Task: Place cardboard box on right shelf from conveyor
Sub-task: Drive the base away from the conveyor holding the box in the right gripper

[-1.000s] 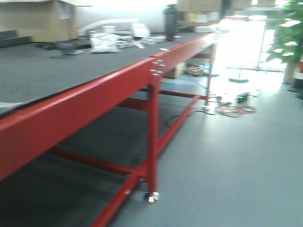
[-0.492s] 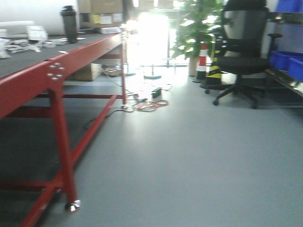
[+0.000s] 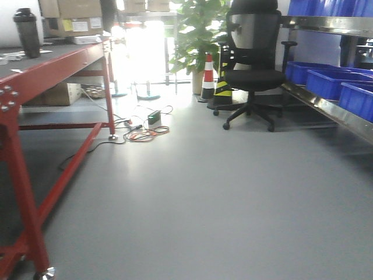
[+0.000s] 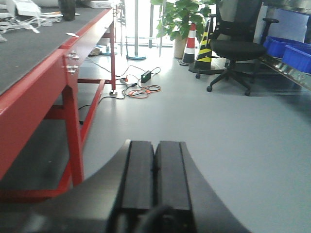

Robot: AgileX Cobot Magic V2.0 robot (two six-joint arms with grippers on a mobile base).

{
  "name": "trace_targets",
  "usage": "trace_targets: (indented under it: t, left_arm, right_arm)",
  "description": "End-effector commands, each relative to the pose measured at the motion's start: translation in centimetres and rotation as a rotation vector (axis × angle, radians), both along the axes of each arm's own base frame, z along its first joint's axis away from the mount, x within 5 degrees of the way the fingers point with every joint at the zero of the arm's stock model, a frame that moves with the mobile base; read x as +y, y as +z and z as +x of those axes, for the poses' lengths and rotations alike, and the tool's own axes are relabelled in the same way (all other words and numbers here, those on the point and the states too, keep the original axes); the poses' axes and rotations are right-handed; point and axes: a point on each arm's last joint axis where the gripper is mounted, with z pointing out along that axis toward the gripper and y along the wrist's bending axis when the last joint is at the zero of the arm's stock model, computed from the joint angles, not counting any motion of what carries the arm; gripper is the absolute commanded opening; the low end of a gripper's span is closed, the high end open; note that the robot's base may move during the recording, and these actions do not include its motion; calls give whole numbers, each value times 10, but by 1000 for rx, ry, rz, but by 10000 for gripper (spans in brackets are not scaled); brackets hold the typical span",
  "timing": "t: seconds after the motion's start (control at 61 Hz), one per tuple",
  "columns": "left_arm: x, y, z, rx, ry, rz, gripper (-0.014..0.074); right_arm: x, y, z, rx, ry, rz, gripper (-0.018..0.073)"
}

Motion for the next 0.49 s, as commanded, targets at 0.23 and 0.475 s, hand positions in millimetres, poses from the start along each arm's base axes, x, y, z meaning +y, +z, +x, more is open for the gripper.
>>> trace_targets:
  t: [0.23, 0.475]
  left_arm:
    - [1, 6, 0, -84, 6, -12, -116]
    - [1, 6, 0, -84, 6, -12, -116]
  right_arm:
    - [-1, 17, -3, -122, -14, 5, 69]
    - [-1, 17, -3, -122, -14, 5, 69]
